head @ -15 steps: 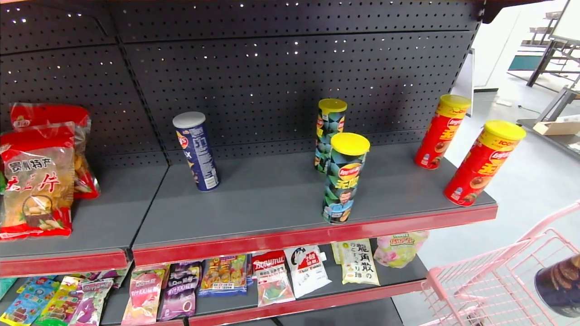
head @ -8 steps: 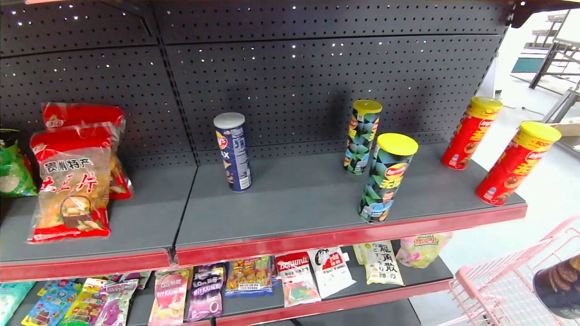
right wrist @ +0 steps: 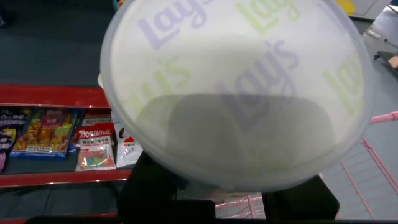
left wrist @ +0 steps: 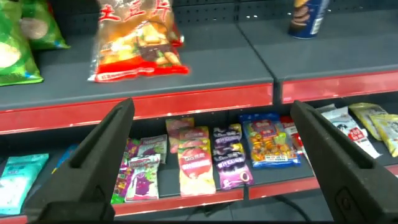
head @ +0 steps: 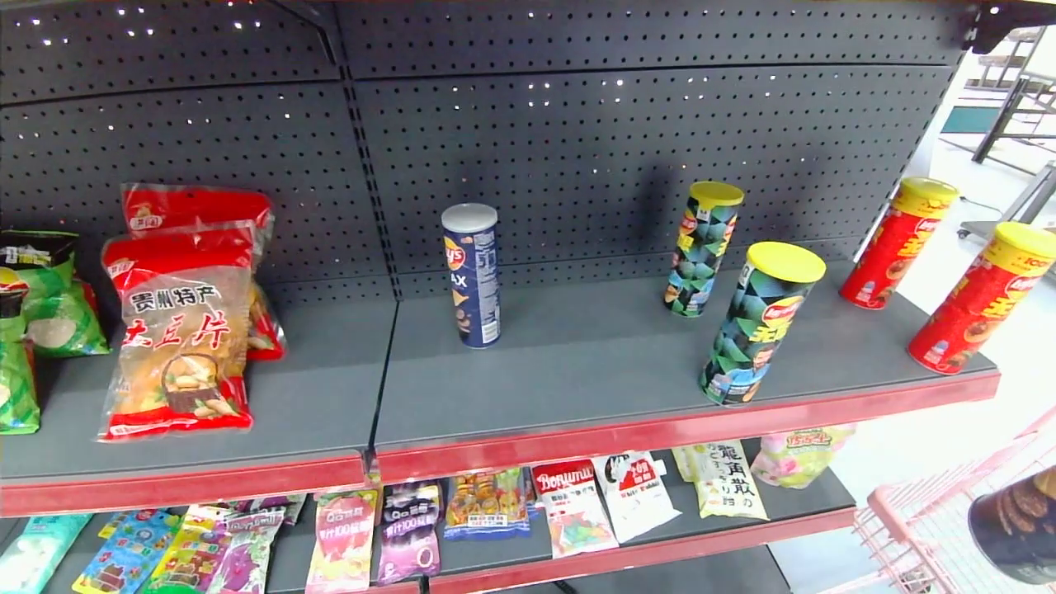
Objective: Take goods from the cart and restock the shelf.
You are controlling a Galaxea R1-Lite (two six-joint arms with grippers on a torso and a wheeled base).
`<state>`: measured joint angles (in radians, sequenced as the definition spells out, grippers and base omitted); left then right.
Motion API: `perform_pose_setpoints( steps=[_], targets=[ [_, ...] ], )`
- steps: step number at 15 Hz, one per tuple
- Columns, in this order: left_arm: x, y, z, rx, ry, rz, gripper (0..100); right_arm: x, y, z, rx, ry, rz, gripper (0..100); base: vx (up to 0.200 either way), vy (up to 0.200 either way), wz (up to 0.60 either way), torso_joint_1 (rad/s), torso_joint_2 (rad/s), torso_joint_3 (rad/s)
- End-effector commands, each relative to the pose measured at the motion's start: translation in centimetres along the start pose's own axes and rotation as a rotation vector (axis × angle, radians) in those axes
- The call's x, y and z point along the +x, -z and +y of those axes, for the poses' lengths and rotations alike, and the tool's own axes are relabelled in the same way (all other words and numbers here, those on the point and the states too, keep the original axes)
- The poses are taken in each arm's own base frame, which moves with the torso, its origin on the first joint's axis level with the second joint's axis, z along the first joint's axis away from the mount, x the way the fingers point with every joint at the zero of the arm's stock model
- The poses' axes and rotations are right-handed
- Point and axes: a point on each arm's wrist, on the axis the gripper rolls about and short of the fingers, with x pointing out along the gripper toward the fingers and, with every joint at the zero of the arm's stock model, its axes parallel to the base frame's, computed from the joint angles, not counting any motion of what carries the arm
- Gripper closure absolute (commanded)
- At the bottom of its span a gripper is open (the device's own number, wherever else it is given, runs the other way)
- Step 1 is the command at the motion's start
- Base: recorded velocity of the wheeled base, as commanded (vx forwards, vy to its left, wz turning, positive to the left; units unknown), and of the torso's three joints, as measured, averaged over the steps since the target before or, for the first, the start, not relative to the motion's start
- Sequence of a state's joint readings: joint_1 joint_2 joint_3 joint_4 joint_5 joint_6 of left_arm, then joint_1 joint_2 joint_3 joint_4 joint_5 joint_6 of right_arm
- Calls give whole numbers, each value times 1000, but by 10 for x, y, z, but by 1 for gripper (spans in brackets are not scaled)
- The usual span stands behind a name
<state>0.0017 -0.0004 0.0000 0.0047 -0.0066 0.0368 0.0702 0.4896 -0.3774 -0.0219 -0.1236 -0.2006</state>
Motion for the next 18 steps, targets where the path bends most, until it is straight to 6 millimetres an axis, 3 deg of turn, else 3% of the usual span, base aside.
perform_pose_setpoints(
  steps=[1,5,9,10,11,12,14,15,17,18],
  targets=[
    [0,0,0,0,1,0,0,-3,1,0,0,3,-13,100,0,0,0,0,0,0],
    [2,0,0,1,9,31,0,-9,4,0,1,9,-43,100,0,0,0,0,0,0],
    [2,-7,-1,22,78,23,0,-19,27,4,-43,-52,-66,100,0,0,0,0,0,0],
    [5,-49,0,16,97,16,0,-19,25,4,-43,-54,-70,100,0,0,0,0,0,0],
    [25,-97,2,-32,102,64,0,-18,23,4,-41,-55,-76,100,0,0,0,0,0,0],
    [54,-127,2,-61,123,130,0,-18,22,4,-41,-56,-78,100,0,0,0,0,0,0],
    [100,-122,-2,67,217,290,0,-16,14,2,-43,-49,-80,100,0,0,0,0,0,0],
    [114,-119,-6,75,281,331,0,-17,13,2,-43,-44,-83,100,0,0,0,0,0,0],
    [159,-122,-18,65,435,380,0,-17,13,2,-42,-51,-80,100,0,0,0,0,0,0],
    [202,-130,-25,59,456,370,0,-18,13,2,-35,-51,-86,100,0,0,0,0,0,0]
  ],
)
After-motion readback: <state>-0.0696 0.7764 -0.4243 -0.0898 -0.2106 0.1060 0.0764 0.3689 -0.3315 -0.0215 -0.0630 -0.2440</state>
